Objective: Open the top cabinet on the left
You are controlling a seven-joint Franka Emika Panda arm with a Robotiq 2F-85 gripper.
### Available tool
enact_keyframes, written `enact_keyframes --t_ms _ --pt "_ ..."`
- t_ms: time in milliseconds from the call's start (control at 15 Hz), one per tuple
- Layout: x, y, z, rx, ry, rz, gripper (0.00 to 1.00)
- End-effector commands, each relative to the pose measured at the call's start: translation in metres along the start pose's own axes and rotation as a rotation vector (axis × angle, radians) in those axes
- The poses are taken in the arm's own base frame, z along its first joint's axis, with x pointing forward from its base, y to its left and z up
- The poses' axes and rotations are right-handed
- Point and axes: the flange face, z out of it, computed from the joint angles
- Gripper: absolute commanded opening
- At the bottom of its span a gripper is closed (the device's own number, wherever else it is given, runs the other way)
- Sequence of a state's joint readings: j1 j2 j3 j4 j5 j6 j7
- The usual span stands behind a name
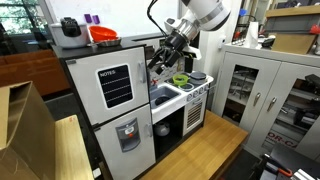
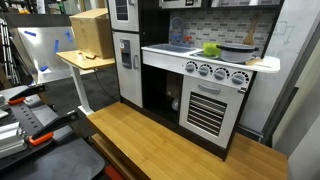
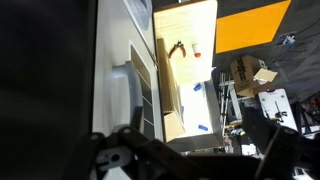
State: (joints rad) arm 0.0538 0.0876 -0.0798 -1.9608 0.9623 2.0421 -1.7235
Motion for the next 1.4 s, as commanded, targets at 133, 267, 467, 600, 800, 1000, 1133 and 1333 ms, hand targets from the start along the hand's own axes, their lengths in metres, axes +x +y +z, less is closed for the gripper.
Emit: enact_keyframes --t_ms 133,267,467,600,800,1000,1133,1333 --pt "0.004 0.014 0.009 0.018 0.014 0.011 1.0" --pt "0.008 0.014 0.016 0.034 0.012 0.003 1.0" --pt "0.011 0.01 0.017 0.093 0.004 -0.017 1.0" --pt "0.01 0.007 0.012 0.105 0.003 -0.02 1.0" --pt "0.008 0.009 0.012 0.072 -0.004 0.006 1.0" --pt "0.01 0.007 0.014 0.114 0.005 -0.012 1.0" --pt "0.011 0.002 0.016 0.176 0.019 -0.054 1.0" --pt "0.01 -0.011 0.018 0.302 0.016 -0.13 1.0"
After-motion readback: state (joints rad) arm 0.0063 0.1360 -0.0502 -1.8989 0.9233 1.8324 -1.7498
